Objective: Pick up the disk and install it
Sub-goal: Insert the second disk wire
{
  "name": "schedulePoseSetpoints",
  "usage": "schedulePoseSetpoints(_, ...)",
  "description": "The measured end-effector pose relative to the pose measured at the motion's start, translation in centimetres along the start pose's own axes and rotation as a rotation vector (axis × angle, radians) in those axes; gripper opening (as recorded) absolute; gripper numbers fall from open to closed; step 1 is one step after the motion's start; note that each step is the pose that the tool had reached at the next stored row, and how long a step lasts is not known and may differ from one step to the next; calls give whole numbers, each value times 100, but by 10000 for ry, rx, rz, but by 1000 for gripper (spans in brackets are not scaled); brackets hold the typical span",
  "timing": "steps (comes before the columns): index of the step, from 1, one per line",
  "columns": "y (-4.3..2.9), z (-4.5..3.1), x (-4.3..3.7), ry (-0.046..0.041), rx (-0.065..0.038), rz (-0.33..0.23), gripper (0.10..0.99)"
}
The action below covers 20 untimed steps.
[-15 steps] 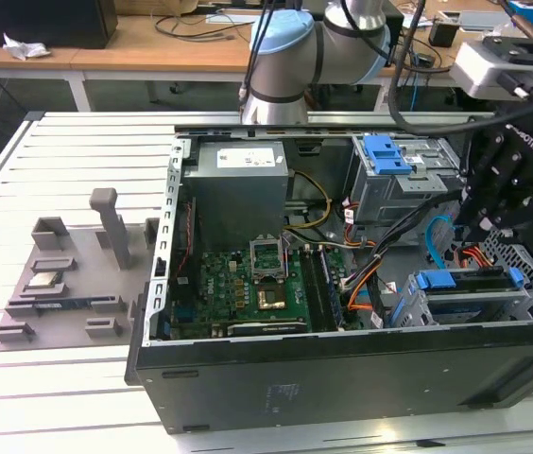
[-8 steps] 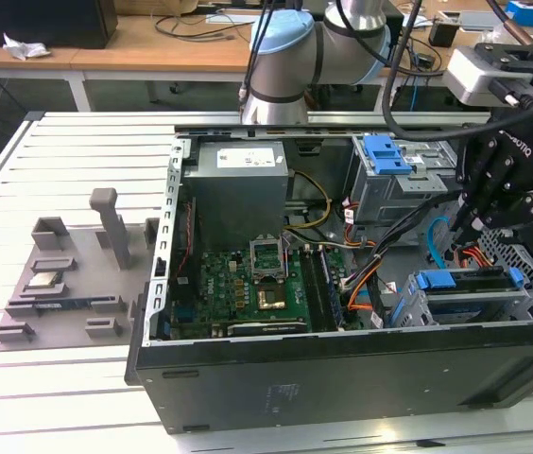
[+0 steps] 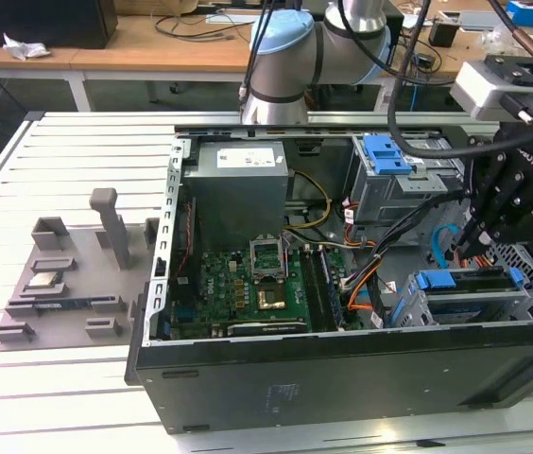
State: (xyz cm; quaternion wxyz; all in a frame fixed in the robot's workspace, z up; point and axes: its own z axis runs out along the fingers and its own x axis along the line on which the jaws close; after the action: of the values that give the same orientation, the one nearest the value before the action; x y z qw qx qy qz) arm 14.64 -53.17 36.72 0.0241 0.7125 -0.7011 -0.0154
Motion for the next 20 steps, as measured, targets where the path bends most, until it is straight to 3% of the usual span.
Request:
schedulePoseSetpoints(10,-143,163,19,74,-1,0,161)
schedulePoseSetpoints(15,-154,236,18,69,1,-2,161)
schedulePoseSetpoints(20,-155,262,18,80,-1,-2,161)
